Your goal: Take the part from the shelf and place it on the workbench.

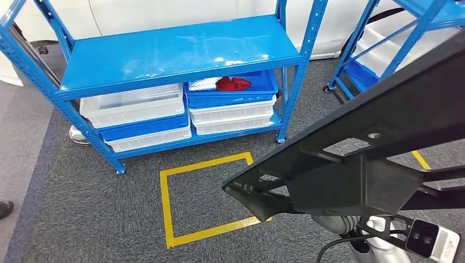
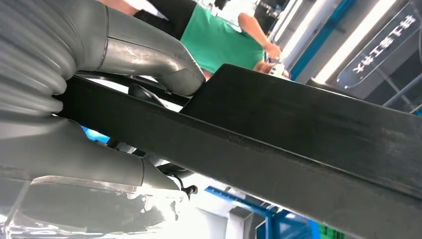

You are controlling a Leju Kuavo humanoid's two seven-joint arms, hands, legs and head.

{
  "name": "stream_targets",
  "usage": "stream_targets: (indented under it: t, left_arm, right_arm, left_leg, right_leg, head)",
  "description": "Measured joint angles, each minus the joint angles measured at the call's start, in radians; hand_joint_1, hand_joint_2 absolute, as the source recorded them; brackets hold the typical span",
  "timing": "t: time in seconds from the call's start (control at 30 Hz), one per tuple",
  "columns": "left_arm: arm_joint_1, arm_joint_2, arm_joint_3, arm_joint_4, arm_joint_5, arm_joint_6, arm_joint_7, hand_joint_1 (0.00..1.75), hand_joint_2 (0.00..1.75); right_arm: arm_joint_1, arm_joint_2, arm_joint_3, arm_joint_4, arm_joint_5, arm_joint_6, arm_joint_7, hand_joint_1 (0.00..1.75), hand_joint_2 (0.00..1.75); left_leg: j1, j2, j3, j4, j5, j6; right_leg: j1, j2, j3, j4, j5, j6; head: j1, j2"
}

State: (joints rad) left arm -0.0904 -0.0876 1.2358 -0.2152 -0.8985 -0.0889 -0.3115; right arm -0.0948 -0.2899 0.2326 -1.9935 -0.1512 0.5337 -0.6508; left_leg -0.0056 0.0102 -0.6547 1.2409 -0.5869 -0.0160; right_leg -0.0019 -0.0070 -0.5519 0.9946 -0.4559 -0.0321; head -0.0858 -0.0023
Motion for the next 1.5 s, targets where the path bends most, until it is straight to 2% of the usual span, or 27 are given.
stream_targets:
  t: [0.03, 0.07, 0.13, 0.2, 0.27, 0.33, 0.4, 0.47, 0.5, 0.57, 0.6, 0.63, 0.7, 0.77, 0.83, 0.9, 0.97, 1.03, 1.07, 1.1, 1.13, 1.2, 1.27, 1.33, 1.37, 1.43, 1.5]
  left_arm:
    - [0.001, 0.0, 0.002, 0.0, 0.003, 0.002, 0.001, 0.0, 0.0]
    - [0.002, 0.0, 0.005, 0.0, 0.005, 0.005, 0.003, 0.0, 0.0]
    - [0.002, 0.0, 0.011, 0.0, 0.008, 0.01, 0.008, 0.0, 0.0]
    - [0.002, 0.0, 0.016, 0.0, 0.007, 0.014, 0.013, 0.0, 0.0]
    - [0.003, 0.001, 0.018, 0.0, 0.004, 0.016, 0.018, 0.0, 0.0]
    - [0.001, 0.001, 0.018, 0.0, 0.003, 0.018, 0.02, 0.0, 0.0]
    - [-0.001, 0.0, 0.018, 0.0, 0.0, 0.022, 0.023, 0.0, 0.0]
    - [-0.001, 0.0, 0.018, 0.0, -0.006, 0.03, 0.029, 0.0, 0.0]
    - [0.0, 0.001, 0.018, 0.0, -0.009, 0.034, 0.033, 0.0, 0.0]
    - [-0.001, 0.003, 0.018, 0.0, -0.018, 0.043, 0.043, 0.0, 0.0]
    - [-0.002, 0.004, 0.018, 0.0, -0.021, 0.05, 0.048, 0.0, 0.0]
    - [-0.003, 0.004, 0.017, 0.0, -0.023, 0.057, 0.053, 0.0, 0.0]
    - [-0.005, 0.004, 0.017, 0.0, -0.024, 0.072, 0.06, 0.0, 0.0]
    - [-0.006, 0.005, 0.017, 0.0, -0.023, 0.091, 0.066, 0.0, 0.0]
    - [-0.008, 0.005, 0.018, 0.0, -0.021, 0.115, 0.075, 0.0, 0.0]
    - [-0.01, 0.006, 0.018, 0.0, -0.02, 0.132, 0.086, 0.0, 0.0]
    - [-0.008, 0.008, 0.018, 0.0, -0.017, 0.14, 0.094, 0.0, 0.0]
    - [-0.003, 0.008, 0.019, 0.0, -0.017, 0.14, 0.101, 0.0, 0.0]
    - [-0.001, 0.009, 0.02, 0.0, -0.019, 0.139, 0.103, 0.0, 0.0]
    - [0.0, 0.01, 0.02, 0.0, -0.022, 0.138, 0.104, 0.0, 0.0]
    - [0.0, 0.012, 0.02, 0.0, -0.027, 0.137, 0.105, 0.0, 0.0]
    - [0.0, 0.018, 0.019, 0.0, -0.033, 0.139, 0.105, 0.0, 0.0]
    - [0.0, 0.024, 0.019, 0.0, -0.036, 0.144, 0.103, 0.0, 0.0]
    - [-0.002, 0.028, 0.019, 0.0, -0.036, 0.146, 0.101, 0.0, 0.0]
    - [-0.004, 0.029, 0.019, 0.0, -0.036, 0.147, 0.101, 0.0, 0.0]
    - [-0.007, 0.031, 0.019, 0.0, -0.034, 0.146, 0.097, 0.0, 0.0]
    - [-0.004, 0.033, 0.018, 0.0, -0.033, 0.142, 0.087, 0.0, 0.0]
  right_arm:
    - [-0.001, 0.0, 0.001, 0.003, 0.003, -0.002, 0.0, 1.75, 1.75]
    - [-0.004, 0.0, 0.002, 0.007, 0.006, -0.003, 0.0, 1.75, 1.75]
    - [-0.014, 0.0, 0.009, 0.013, 0.011, -0.007, 0.0, 1.75, 1.75]
    - [-0.028, 0.0, 0.019, 0.018, 0.014, -0.012, 0.0, 1.75, 1.75]
    - [-0.038, 0.0, 0.032, 0.019, 0.018, -0.02, 0.0, 1.75, 1.75]
    - [-0.042, 0.001, 0.044, 0.018, 0.028, -0.034, 0.0, 1.75, 1.75]
    - [-0.046, 0.002, 0.058, 0.015, 0.038, -0.052, 0.0, 1.75, 1.75]
    - [-0.052, 0.002, 0.074, 0.013, 0.041, -0.075, 0.0, 1.75, 1.75]
    - [-0.054, 0.002, 0.083, 0.013, 0.04, -0.087, 0.0, 1.75, 1.75]
    - [-0.056, 0.002, 0.098, 0.013, 0.033, -0.112, 0.0, 1.75, 1.75]
    - [-0.058, 0.002, 0.103, 0.012, 0.025, -0.125, 0.0, 1.75, 1.75]
    - [-0.061, 0.002, 0.107, 0.01, 0.016, -0.137, 0.0, 1.75, 1.75]
    - [-0.071, 0.003, 0.113, 0.003, -0.002, -0.151, 0.0, 1.75, 1.75]
    - [-0.079, 0.002, 0.117, -0.002, -0.011, -0.156, 0.0, 1.75, 1.75]
    - [-0.082, 0.002, 0.119, -0.004, -0.014, -0.159, 0.0, 1.75, 1.75]
    - [-0.084, 0.002, 0.121, -0.004, -0.011, -0.164, 0.0, 1.75, 1.75]
    - [-0.088, 0.002, 0.122, -0.004, -0.004, -0.17, 0.0, 1.75, 1.75]
    - [-0.088, 0.002, 0.122, -0.002, 0.002, -0.172, 0.0, 1.75, 1.75]
    - [-0.087, 0.002, 0.122, -0.001, 0.005, -0.172, 0.0, 1.75, 1.75]
    - [-0.086, 0.002, 0.121, -0.001, 0.008, -0.172, 0.0, 1.75, 1.75]
    - [-0.085, 0.002, 0.119, -0.001, 0.011, -0.17, 0.0, 1.75, 1.75]
    - [-0.084, 0.002, 0.114, -0.001, 0.013, -0.166, 0.0, 1.75, 1.75]
    - [-0.084, 0.002, 0.11, -0.001, 0.012, -0.161, 0.0, 1.75, 1.75]
    - [-0.082, 0.002, 0.105, -0.002, 0.012, -0.158, 0.0, 1.75, 1.75]
    - [-0.08, 0.002, 0.102, -0.003, 0.012, -0.158, 0.0, 1.75, 1.75]
    - [-0.078, 0.003, 0.096, -0.005, 0.015, -0.157, 0.0, 1.75, 1.75]
    - [-0.072, 0.005, 0.088, -0.01, 0.026, -0.152, 0.0, 1.75, 1.75]
  left_leg:
    - [0.0, -0.001, -0.021, 0.047, -0.013, -0.001]
    - [0.0, -0.002, -0.024, 0.056, -0.005, 0.0]
    - [0.0, -0.016, 0.024, -0.043, 0.061, 0.005]
    - [0.003, -0.059, 0.088, -0.18, 0.115, 0.013]
    - [0.003, -0.081, 0.11, -0.235, 0.125, 0.02]
    - [0.003, -0.064, 0.11, -0.243, 0.131, 0.029]
    - [0.006, -0.043, 0.11, -0.253, 0.139, 0.041]
    - [0.005, -0.02, 0.107, -0.257, 0.143, 0.047]
    - [0.004, -0.008, 0.105, -0.256, 0.143, 0.048]
    - [0.002, 0.015, 0.101, -0.253, 0.143, 0.048]
    - [0.002, 0.027, 0.1, -0.252, 0.143, 0.047]
    - [0.002, 0.038, 0.1, -0.25, 0.142, 0.046]
    - [-0.001, 0.057, 0.102, -0.248, 0.139, 0.04]
    - [-0.004, 0.074, 0.102, -0.246, 0.138, 0.031]
    - [-0.004, 0.089, 0.103, -0.245, 0.136, 0.019]
    - [0.0, 0.063, 0.093, -0.216, 0.112, 0.007]
    - [0.004, 0.016, 0.05, -0.114, 0.051, -0.002]
    - [0.005, 0.0, -0.01, 0.018, -0.005, -0.005]
    - [0.005, -0.001, -0.025, 0.05, -0.009, -0.005]
    - [0.006, -0.002, -0.022, 0.042, 0.007, -0.004]
    - [0.006, -0.008, 0.001, -0.006, 0.041, -0.002]
    - [0.009, -0.053, 0.067, -0.148, 0.105, 0.003]
    - [0.011, -0.088, 0.103, -0.226, 0.125, 0.009]
    - [0.011, -0.074, 0.107, -0.237, 0.125, 0.018]
    - [0.011, -0.062, 0.109, -0.243, 0.129, 0.024]
    - [0.014, -0.036, 0.111, -0.255, 0.137, 0.036]
    - [0.013, -0.012, 0.11, -0.257, 0.138, 0.041]
  right_leg:
    - [0.0, 0.009, -0.002, 0.001, 0.001, 0.0]
    - [0.001, 0.019, -0.004, 0.003, 0.002, 0.0]
    - [0.0, 0.042, -0.005, 0.007, 0.004, 0.002]
    - [0.0, 0.063, -0.01, 0.014, 0.005, 0.008]
    - [-0.003, 0.082, -0.022, 0.018, 0.01, 0.02]
    - [-0.007, 0.096, -0.031, 0.018, 0.015, 0.033]
    - [-0.005, 0.068, -0.05, 0.053, -0.011, 0.04]
    - [-0.006, 0.027, -0.1, 0.162, -0.073, 0.045]
    - [-0.009, 0.02, -0.131, 0.229, -0.102, 0.048]
    - [-0.013, 0.013, -0.158, 0.297, -0.117, 0.053]
    - [-0.014, 0.008, -0.142, 0.272, -0.096, 0.054]
    - [-0.015, -0.002, -0.108, 0.211, -0.064, 0.053]
    - [-0.008, -0.045, -0.032, 0.071, -0.018, 0.046]
    - [0.002, -0.065, -0.007, 0.015, -0.01, 0.033]
    - [0.003, -0.042, -0.011, 0.012, -0.004, 0.022]
    - [-0.002, -0.022, -0.012, 0.006, 0.004, 0.01]
    - [-0.004, -0.005, -0.014, 0.004, 0.009, 0.002]
    - [-0.002, 0.018, -0.018, 0.005, 0.012, -0.002]
    - [-0.001, 0.031, -0.02, 0.006, 0.013, -0.002]
    - [-0.001, 0.045, -0.021, 0.008, 0.013, -0.002]
    - [-0.001, 0.059, -0.021, 0.011, 0.013, -0.002]
    - [-0.001, 0.083, -0.024, 0.017, 0.013, 0.003]
    - [-0.003, 0.107, -0.032, 0.022, 0.014, 0.013]
    - [-0.005, 0.131, -0.04, 0.021, 0.02, 0.027]
    - [-0.006, 0.128, -0.044, 0.023, 0.019, 0.033]
    - [-0.004, 0.084, -0.066, 0.066, -0.011, 0.042]
    - [-0.008, 0.029, -0.122, 0.186, -0.075, 0.049]
  head:
    - [0.0, 0.0]
    - [0.0, 0.0]
    - [0.0, 0.0]
    - [0.0, 0.0]
    - [0.0, 0.0]
    - [0.0, 0.0]
    - [0.0, 0.0]
    - [0.0, 0.0]
    - [0.0, 0.0]
    - [0.0, 0.0]
    - [0.0, 0.0]
    - [0.0, 0.0]
    - [0.0, 0.0]
    - [0.0, 0.0]
    - [0.0, 0.0]
    - [0.0, 0.0]
    - [0.0, 0.0]
    - [0.0, 0.0]
    - [0.0, 0.0]
    - [0.0, 0.0]
    - [0.0, 0.0]
    - [0.0, 0.0]
    - [0.0, 0.0]
    - [0.0, 0.0]
    - [0.0, 0.0]
    - [0.0, 0.0]
    - [0.0, 0.0]
